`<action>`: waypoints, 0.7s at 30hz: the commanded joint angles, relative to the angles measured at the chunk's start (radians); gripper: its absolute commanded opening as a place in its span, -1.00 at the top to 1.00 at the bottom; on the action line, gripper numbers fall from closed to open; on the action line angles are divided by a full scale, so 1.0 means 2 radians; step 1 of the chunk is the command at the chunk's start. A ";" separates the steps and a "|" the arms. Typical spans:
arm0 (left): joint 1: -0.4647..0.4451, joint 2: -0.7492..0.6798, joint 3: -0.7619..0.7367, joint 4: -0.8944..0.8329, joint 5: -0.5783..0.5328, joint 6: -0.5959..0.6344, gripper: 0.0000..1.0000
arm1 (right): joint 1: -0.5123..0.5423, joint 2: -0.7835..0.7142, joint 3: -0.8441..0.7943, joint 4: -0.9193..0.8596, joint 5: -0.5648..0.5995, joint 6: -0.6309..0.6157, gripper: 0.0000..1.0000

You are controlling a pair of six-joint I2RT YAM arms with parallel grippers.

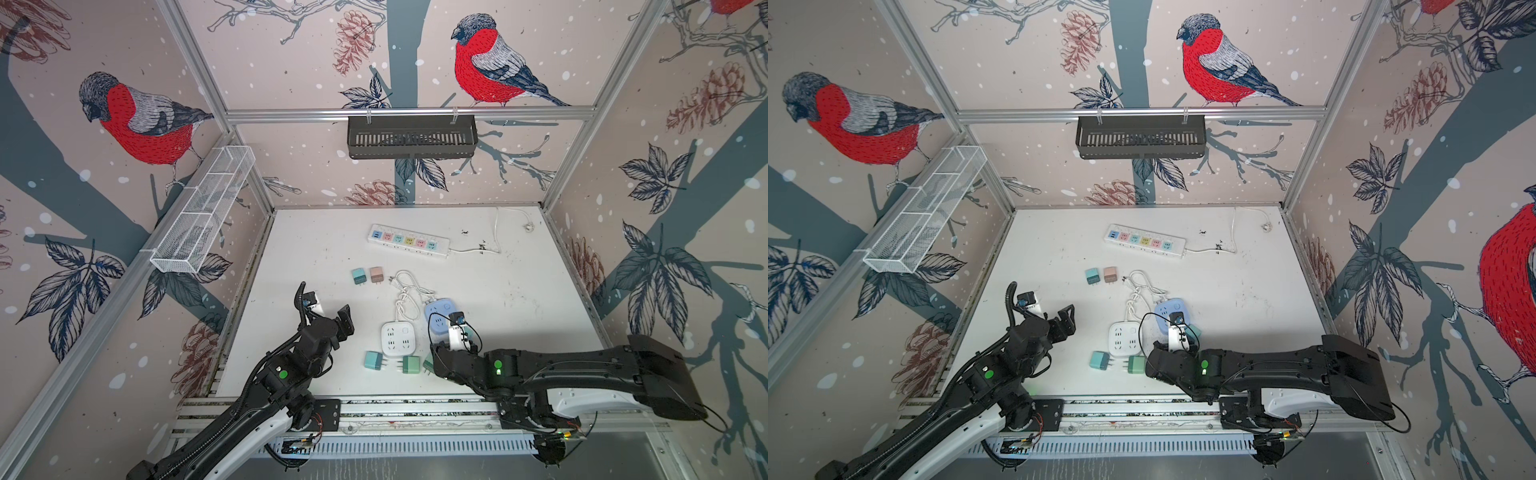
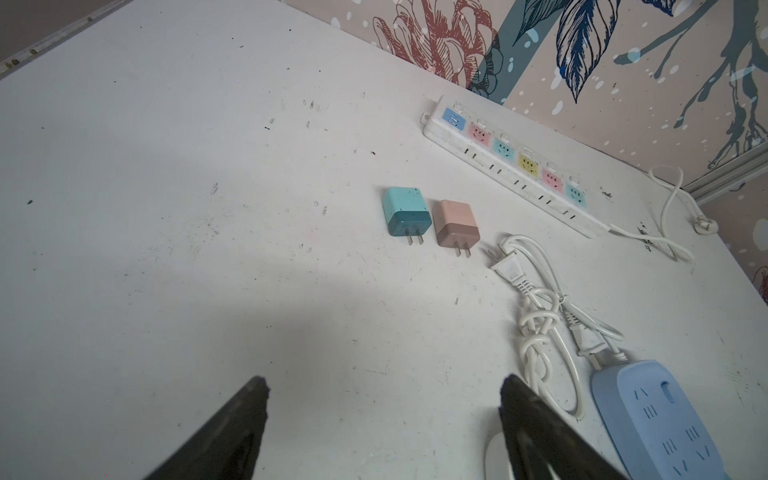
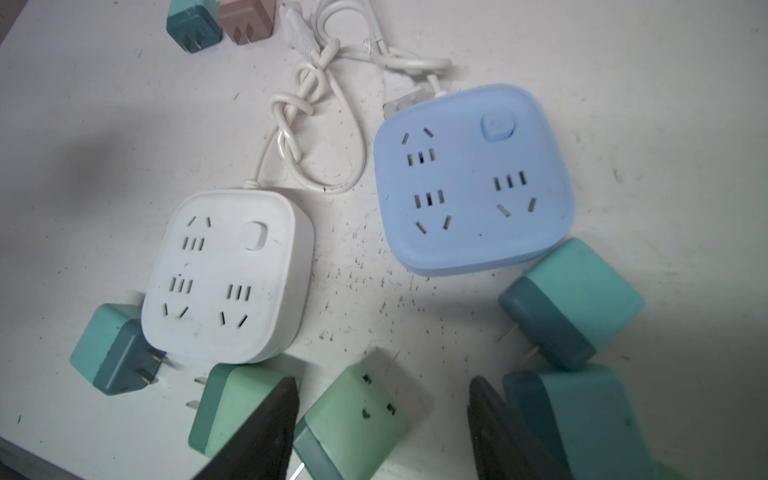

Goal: Insert the plug
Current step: 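Move the right gripper to the light-green adapter and close on it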

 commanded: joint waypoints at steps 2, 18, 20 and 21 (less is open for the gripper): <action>0.000 0.012 0.000 0.012 0.018 0.002 -0.74 | 0.005 0.037 0.008 0.028 -0.026 0.011 -0.39; 0.000 0.066 0.003 0.058 0.073 0.035 -0.74 | 0.008 0.141 0.050 -0.021 -0.041 0.024 -0.41; 0.000 0.062 0.003 0.057 0.072 0.035 -0.74 | 0.008 0.137 0.045 -0.030 -0.041 0.028 -0.41; 0.000 0.060 0.001 0.057 0.072 0.035 -0.75 | 0.009 0.135 0.042 -0.032 -0.041 0.030 -0.42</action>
